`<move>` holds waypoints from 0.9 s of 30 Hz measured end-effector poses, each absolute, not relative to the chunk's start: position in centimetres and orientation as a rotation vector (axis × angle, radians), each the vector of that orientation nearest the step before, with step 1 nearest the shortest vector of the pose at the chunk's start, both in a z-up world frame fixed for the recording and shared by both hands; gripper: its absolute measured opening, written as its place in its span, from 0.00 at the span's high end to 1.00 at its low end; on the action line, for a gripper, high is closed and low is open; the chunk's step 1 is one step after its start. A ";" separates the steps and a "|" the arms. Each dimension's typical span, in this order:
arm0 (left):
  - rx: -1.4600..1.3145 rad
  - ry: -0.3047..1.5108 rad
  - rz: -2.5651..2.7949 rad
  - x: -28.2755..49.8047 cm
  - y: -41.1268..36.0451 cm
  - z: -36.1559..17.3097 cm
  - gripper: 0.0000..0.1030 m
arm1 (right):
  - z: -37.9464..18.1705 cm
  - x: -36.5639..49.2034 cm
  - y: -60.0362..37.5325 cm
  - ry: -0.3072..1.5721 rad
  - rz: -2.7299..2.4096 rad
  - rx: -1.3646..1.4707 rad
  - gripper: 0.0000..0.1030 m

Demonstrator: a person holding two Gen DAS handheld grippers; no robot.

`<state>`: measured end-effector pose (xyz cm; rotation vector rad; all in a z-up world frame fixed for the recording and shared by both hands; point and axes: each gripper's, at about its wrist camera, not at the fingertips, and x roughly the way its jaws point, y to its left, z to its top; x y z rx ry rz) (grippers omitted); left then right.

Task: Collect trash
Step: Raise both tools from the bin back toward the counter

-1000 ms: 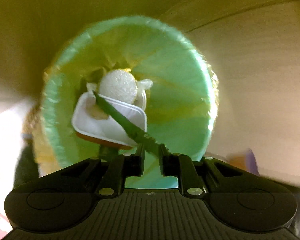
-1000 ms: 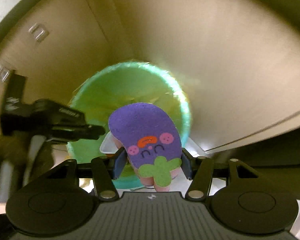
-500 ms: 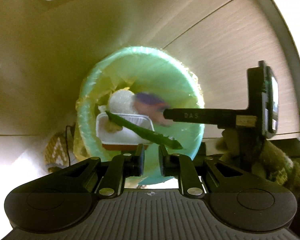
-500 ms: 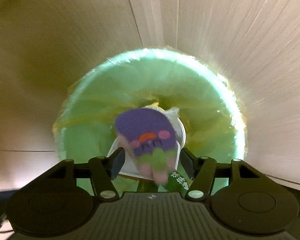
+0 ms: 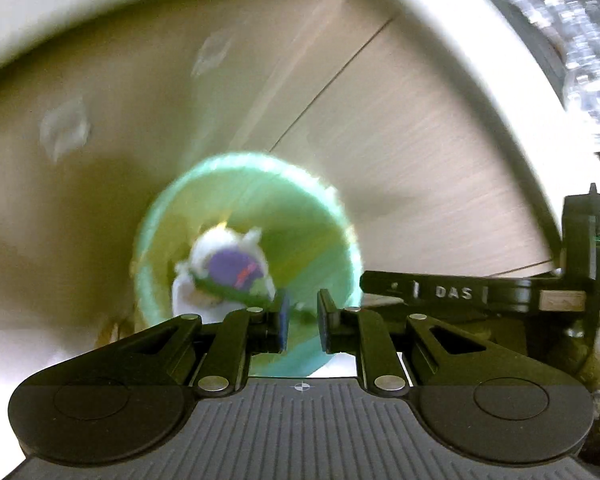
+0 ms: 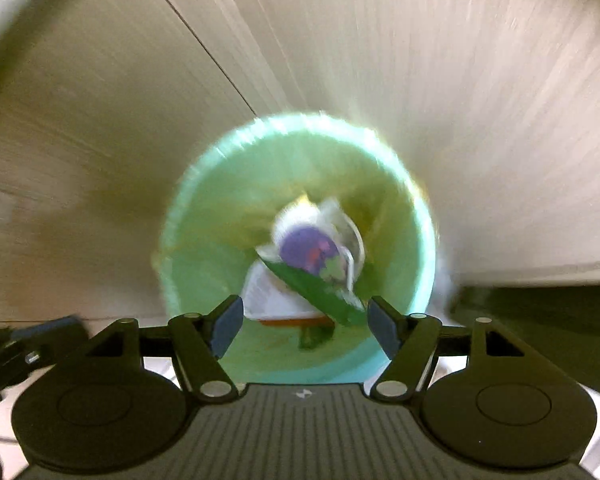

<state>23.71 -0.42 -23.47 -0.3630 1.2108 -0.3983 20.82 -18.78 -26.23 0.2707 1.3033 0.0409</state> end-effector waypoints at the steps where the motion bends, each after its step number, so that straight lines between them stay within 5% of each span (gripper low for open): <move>1: -0.366 1.181 -0.407 23.8 -0.5 -22.2 0.83 | -24.5 20.7 -18.7 1.263 0.059 0.255 0.33; 12: -0.327 0.718 -0.326 28.0 8.5 -7.0 0.83 | -6.5 22.0 -12.5 0.800 0.176 0.092 0.24; 27: -0.292 0.738 -0.205 34.1 17.1 -8.9 0.83 | -4.6 29.9 -2.6 0.774 0.106 0.060 0.23</move>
